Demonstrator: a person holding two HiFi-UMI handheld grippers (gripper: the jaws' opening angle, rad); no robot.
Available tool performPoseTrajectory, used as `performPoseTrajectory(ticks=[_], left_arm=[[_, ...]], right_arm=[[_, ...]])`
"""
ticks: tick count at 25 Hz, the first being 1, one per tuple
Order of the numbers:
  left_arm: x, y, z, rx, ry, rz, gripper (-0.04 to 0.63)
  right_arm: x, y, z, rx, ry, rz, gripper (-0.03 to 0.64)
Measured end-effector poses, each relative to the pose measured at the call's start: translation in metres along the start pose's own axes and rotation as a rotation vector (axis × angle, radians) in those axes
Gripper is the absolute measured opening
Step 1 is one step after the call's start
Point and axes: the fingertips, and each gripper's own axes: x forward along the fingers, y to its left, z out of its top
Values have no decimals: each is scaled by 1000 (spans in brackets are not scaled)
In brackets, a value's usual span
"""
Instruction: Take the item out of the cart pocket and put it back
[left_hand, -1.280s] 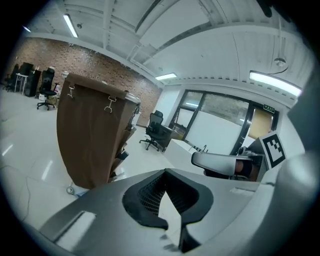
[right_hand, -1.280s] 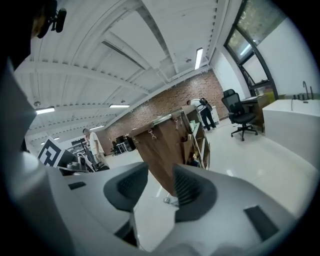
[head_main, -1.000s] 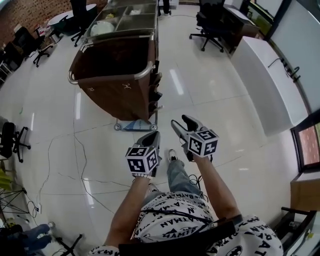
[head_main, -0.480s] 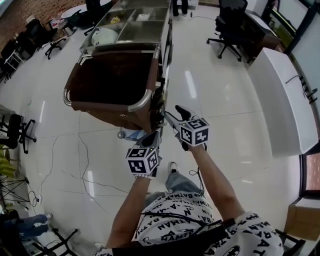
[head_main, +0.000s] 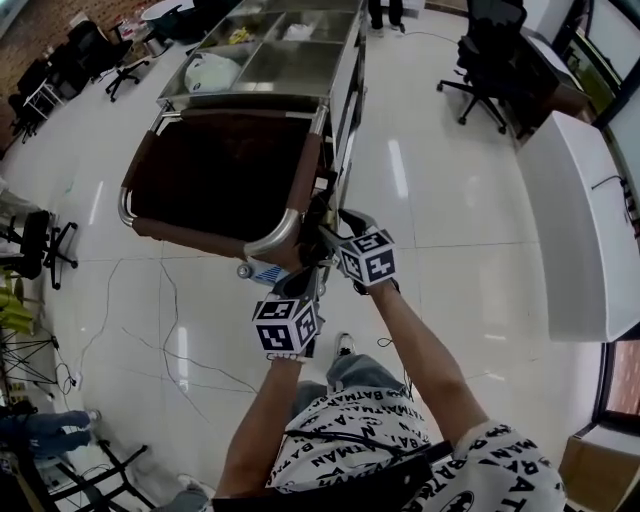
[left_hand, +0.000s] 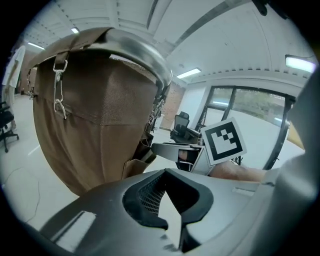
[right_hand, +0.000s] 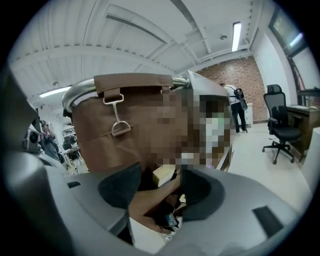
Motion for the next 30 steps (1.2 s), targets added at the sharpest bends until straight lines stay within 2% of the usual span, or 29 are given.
performPoseTrajectory(ticks=[5, 6, 7, 11, 20, 24, 30], left_arm=[[12, 4, 0, -17, 8, 6, 3], [14, 6, 0, -23, 8, 7, 3], [15, 7, 1, -28, 8, 8, 3], [19, 11, 2, -33, 10, 3, 3], [14, 14, -2, -29, 22, -11, 3], [8, 13, -2, -22, 23, -18, 3], [2, 9, -4, -15, 32, -32, 3]], right_arm=[[19, -4, -9, -32, 38, 28, 255], [21, -5, -10, -36, 42, 26, 244], [21, -6, -11, -36, 43, 21, 205], [23, -9, -12, -43, 39, 19, 187], [8, 1, 12, -88, -45, 17, 158], [-1, 2, 23, -47, -89, 3, 147], [-7, -5, 24, 20, -101, -49, 143]])
